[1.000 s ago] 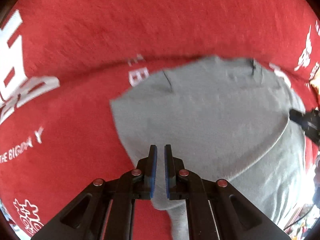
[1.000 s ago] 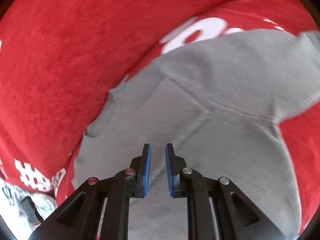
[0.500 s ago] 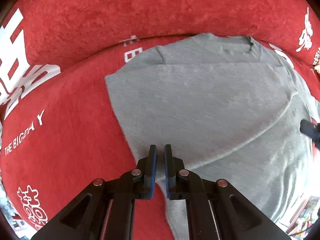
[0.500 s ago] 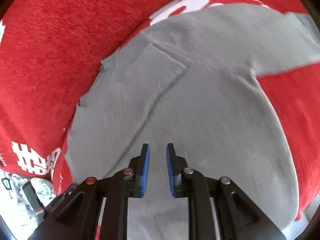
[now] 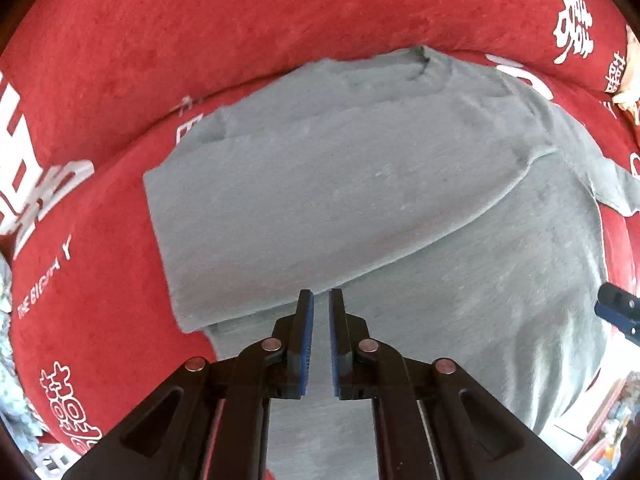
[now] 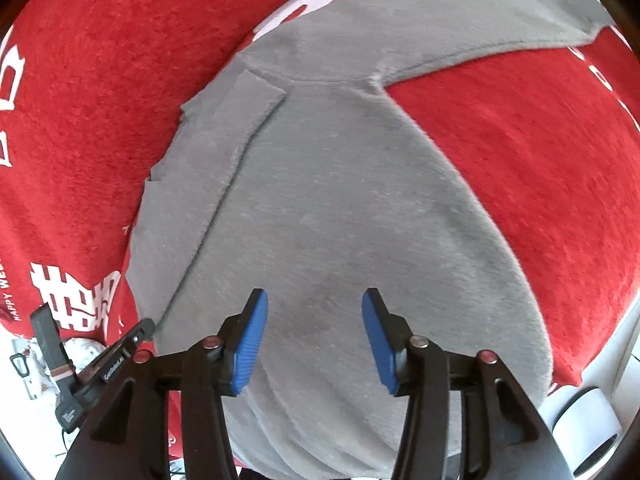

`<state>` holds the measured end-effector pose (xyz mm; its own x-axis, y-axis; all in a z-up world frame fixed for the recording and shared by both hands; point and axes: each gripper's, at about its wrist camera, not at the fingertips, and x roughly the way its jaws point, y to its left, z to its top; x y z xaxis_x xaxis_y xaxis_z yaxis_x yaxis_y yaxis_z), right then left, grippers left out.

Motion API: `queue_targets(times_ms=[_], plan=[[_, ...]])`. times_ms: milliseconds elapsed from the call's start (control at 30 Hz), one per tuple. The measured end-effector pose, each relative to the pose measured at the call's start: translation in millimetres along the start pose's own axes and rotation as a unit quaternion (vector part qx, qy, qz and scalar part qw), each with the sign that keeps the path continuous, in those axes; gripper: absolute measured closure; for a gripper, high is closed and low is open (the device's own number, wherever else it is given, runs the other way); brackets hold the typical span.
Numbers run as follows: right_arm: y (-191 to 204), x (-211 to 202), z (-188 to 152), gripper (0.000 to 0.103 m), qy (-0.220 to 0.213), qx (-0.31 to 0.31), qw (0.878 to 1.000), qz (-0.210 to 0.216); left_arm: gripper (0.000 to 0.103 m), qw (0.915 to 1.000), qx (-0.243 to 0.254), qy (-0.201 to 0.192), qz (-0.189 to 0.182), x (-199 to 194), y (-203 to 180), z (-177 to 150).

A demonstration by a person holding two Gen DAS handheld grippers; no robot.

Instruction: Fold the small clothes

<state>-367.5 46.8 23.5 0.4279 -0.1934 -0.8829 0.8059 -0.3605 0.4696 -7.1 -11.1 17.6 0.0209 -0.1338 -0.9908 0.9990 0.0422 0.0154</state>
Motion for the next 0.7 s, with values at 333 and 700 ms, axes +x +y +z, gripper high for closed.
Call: queue_targets(times_ms=[333,700], plan=[[-52,-33,37,0.033,-0.012,0.018,1.0,0.022,0.002,0.9997,0.016,0.002,0.019,1,-78,26],[-129,-75,95,0.033,-0.067,0.058,0.996,0.019,0.002,0.9991,0.002,0.041,0.01,19,-157,55]])
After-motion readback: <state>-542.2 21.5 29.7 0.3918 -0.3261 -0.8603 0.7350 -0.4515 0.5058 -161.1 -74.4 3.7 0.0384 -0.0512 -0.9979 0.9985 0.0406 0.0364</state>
